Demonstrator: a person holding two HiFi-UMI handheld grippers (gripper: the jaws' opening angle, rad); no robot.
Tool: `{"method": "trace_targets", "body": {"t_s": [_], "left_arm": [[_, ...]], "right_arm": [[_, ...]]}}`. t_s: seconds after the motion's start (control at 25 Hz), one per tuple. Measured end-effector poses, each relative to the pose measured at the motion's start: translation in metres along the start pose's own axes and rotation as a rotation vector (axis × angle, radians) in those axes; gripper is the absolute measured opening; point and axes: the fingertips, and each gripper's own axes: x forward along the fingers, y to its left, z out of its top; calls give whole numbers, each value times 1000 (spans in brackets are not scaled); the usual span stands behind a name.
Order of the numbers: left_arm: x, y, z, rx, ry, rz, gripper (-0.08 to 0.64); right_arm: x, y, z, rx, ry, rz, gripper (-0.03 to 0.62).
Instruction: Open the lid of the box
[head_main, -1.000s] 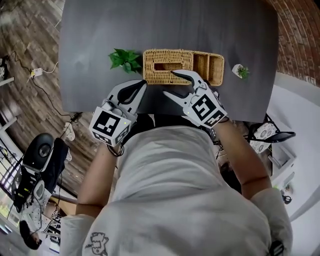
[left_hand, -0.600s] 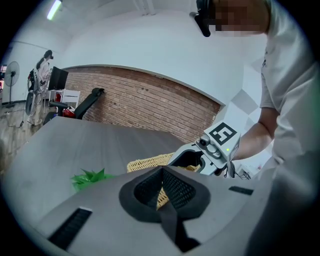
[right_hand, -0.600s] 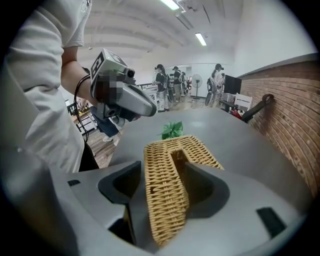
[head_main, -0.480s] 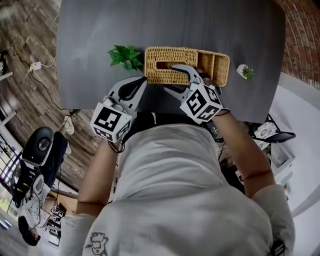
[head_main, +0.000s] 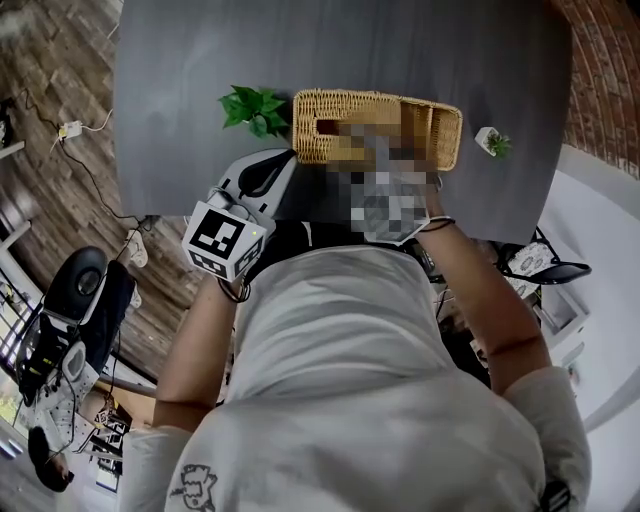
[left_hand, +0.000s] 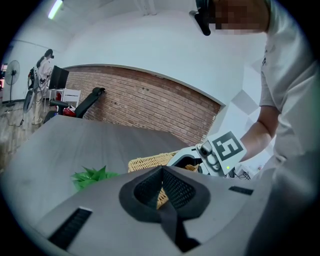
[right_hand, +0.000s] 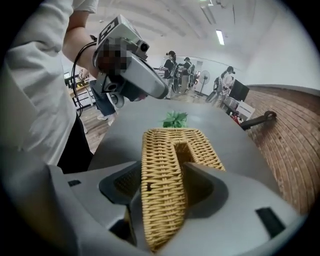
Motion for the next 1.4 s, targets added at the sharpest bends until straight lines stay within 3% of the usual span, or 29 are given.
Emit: {"method": "trace_targets", "body": {"t_s": [0.24, 0.44, 0.76, 0.88, 0.96, 1.4], "left_arm": [[-10, -2, -1, 4, -10, -3, 12], [-19, -5, 0, 19, -12, -12, 12], [-27, -5, 10, 38, -22, -14, 12], [-27, -4, 16, 49, -21, -11, 12], [-27, -2, 21, 56, -22, -9, 12], [-22, -4, 41, 85, -31, 9, 12]], "right_arm": [[2, 0, -1, -20, -8, -12, 256], [-1, 0, 1, 8, 17, 36, 255], [-27, -9, 21, 83, -26, 135, 237], [-39, -14, 32, 60, -47, 139, 207], [-46, -16, 39, 40, -56, 140, 151], [-79, -61, 69, 5, -131, 117, 70]]}}
